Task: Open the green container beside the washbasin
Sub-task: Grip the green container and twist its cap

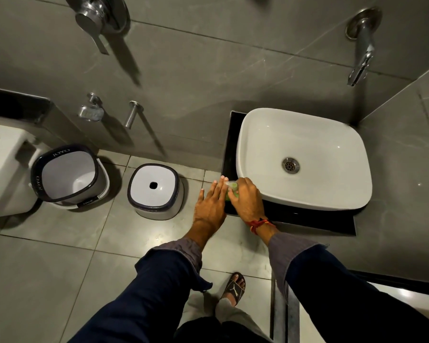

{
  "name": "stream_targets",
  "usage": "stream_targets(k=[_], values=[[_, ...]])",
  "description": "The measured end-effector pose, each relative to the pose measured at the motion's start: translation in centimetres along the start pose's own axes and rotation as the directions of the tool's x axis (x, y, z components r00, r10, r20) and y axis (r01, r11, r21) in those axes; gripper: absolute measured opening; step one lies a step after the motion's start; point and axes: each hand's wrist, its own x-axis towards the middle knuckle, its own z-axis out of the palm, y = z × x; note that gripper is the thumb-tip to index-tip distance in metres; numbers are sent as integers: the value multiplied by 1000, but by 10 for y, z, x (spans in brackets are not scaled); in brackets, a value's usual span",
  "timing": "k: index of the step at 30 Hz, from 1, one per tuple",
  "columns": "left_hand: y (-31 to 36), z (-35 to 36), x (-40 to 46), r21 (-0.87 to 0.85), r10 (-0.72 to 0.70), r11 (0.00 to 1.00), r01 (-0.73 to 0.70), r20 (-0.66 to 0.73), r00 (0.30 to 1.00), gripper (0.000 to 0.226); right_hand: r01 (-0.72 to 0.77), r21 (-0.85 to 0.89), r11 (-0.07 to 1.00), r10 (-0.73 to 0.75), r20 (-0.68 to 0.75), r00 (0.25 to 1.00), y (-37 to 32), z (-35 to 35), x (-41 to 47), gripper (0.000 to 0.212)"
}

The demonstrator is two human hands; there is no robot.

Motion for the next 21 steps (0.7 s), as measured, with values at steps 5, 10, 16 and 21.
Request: stream_targets(k=[5, 10, 16, 21], values=[[-6, 1, 1, -18, -18, 1000, 18, -10, 1000, 83, -97, -100, 990, 97, -12, 995, -12, 6, 2, 50], [-3, 3, 0, -10, -7, 1000, 7, 7, 1000, 83, -70, 1, 998, 70, -49, 996, -8, 7, -2, 40], [-2, 2, 1, -23, 5, 1000, -5, -22, 1000, 82, -82, 12, 997, 82, -56, 995, -9, 9, 2, 35], [-8, 6, -3, -22, -13, 1000, 12, -14, 1000, 81, -142, 1, 990, 142, -47, 989, -12, 12, 1, 42]])
